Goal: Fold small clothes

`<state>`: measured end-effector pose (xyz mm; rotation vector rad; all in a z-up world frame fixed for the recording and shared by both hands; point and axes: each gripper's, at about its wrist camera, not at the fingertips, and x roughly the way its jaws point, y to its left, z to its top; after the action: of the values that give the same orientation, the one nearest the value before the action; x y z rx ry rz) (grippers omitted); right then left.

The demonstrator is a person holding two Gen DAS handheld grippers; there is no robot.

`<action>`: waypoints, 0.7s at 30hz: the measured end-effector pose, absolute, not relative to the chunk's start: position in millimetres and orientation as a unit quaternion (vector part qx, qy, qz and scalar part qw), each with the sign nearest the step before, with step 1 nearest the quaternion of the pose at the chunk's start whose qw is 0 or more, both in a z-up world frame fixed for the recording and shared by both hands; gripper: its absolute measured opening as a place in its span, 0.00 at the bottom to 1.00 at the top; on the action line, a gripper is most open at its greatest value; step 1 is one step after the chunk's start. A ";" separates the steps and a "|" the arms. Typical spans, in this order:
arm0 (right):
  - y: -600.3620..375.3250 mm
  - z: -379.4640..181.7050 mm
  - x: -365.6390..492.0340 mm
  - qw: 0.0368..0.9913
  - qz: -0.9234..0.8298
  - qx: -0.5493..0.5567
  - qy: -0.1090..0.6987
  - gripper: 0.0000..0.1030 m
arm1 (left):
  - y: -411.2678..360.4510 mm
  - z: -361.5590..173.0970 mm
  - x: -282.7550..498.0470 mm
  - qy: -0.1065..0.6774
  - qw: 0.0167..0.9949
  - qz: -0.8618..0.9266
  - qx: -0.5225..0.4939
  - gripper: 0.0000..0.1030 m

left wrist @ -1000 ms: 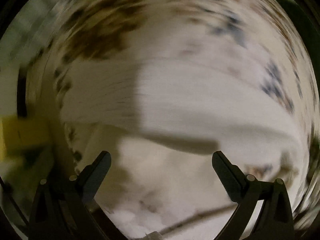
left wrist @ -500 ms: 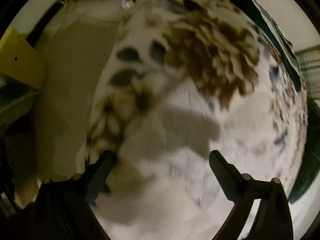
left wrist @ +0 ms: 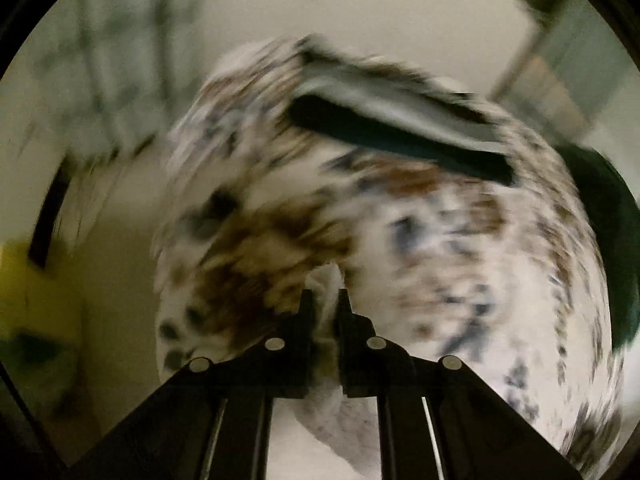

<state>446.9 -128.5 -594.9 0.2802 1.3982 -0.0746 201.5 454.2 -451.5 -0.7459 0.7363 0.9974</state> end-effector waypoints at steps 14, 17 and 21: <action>-194.5 -615.4 462.3 0.741 -0.098 0.069 0.660 0.94 | 184.8 -344.3 364.5 0.369 0.905 0.166 -0.129 0.07; -213.0 -612.0 456.8 0.745 -0.107 0.071 0.655 0.94 | 118.4 -346.4 382.2 0.388 0.910 0.102 -0.103 0.07; -249.7 -599.7 445.1 0.752 -0.128 0.076 0.642 0.94 | 35.6 -354.3 396.7 0.414 0.907 0.035 -0.071 0.07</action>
<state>445.1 -249.7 -599.7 0.1650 1.4011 -0.2795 396.7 35.6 -354.3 -0.1461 0.8543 0.0715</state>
